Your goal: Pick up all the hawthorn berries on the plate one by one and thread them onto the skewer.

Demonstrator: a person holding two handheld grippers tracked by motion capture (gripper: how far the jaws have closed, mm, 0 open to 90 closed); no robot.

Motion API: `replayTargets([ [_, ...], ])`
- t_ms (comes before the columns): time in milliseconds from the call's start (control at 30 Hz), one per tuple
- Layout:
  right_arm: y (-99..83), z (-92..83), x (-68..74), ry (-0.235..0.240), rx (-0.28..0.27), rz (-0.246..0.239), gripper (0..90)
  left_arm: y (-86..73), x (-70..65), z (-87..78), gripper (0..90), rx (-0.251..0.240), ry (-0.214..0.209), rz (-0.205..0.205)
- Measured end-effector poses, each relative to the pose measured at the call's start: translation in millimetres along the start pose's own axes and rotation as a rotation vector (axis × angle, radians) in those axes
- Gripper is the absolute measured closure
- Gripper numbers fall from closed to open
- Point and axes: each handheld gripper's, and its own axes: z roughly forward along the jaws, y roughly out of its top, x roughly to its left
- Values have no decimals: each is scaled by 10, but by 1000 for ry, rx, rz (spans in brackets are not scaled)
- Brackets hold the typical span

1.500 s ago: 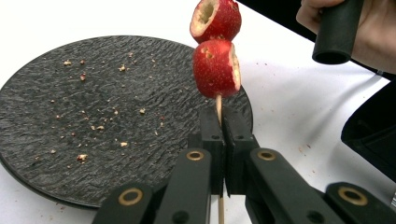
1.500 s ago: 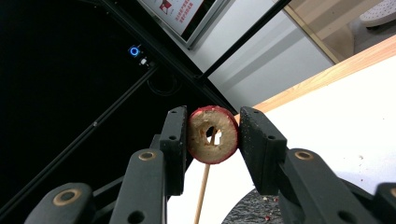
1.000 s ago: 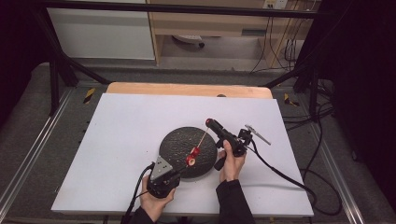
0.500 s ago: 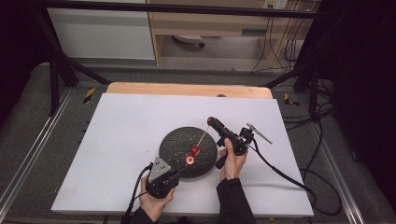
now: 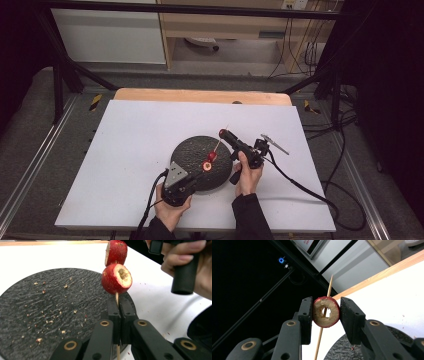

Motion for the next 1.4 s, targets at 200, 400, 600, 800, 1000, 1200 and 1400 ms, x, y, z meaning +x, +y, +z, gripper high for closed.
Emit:
replayTargets([
  [200, -37, -2, -2, 1, 17, -11, 641, 74, 36, 57, 886, 2, -6, 2],
  [400, -94, -18, 12, 6, 38, -24, 640, 100, 49, 100, 886, 7, -22, -10],
  [600, -133, -21, 7, 0, 53, -40, 639, 103, 69, 117, 886, 12, -28, -13],
  [800, -119, -33, 16, 0, 72, -60, 614, 96, 83, 84, 886, 11, -43, -16],
  [1000, -21, -82, 11, -14, 123, -128, 504, 79, 121, 31, 886, 23, -50, -8],
  [1200, 79, -136, -11, -32, 208, -210, 384, 83, 185, -30, 886, 30, -51, -8],
  [1400, 126, -208, -68, -83, 293, -312, 216, 94, 277, -118, 886, 39, -47, -7],
])
